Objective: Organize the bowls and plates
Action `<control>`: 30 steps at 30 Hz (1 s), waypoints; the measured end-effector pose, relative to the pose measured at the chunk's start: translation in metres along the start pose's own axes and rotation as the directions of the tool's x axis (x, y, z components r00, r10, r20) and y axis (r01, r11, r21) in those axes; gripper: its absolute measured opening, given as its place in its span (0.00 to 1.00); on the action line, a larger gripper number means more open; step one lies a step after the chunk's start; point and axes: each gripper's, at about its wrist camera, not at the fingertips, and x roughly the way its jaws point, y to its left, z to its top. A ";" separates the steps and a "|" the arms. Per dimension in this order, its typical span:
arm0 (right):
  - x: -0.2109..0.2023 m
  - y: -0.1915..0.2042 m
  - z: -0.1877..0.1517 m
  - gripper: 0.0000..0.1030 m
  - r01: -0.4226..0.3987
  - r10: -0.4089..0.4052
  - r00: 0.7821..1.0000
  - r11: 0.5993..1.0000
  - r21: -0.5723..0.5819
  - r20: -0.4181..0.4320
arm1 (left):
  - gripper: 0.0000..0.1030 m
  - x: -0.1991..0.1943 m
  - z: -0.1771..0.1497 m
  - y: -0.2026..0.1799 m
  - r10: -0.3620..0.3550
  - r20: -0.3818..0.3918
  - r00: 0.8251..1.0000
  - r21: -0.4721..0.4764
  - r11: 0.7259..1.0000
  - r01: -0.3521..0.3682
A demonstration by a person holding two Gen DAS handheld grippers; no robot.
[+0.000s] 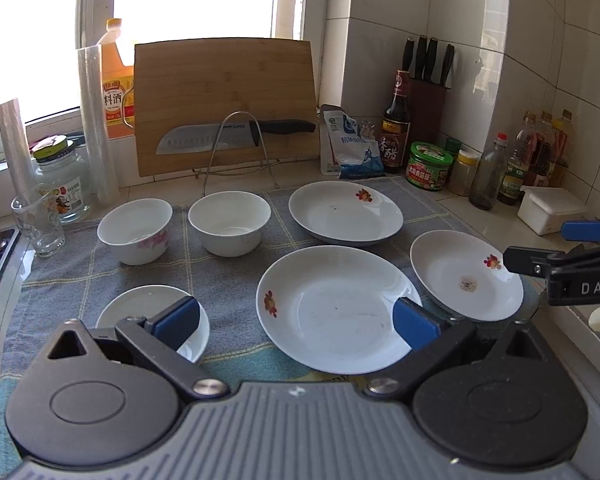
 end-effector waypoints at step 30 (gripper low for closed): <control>0.106 -0.116 -0.090 1.00 -0.312 0.301 0.932 0.950 -0.024 -0.202 | 0.96 0.191 0.068 -0.152 -0.215 -0.275 0.937 0.319 0.899 0.300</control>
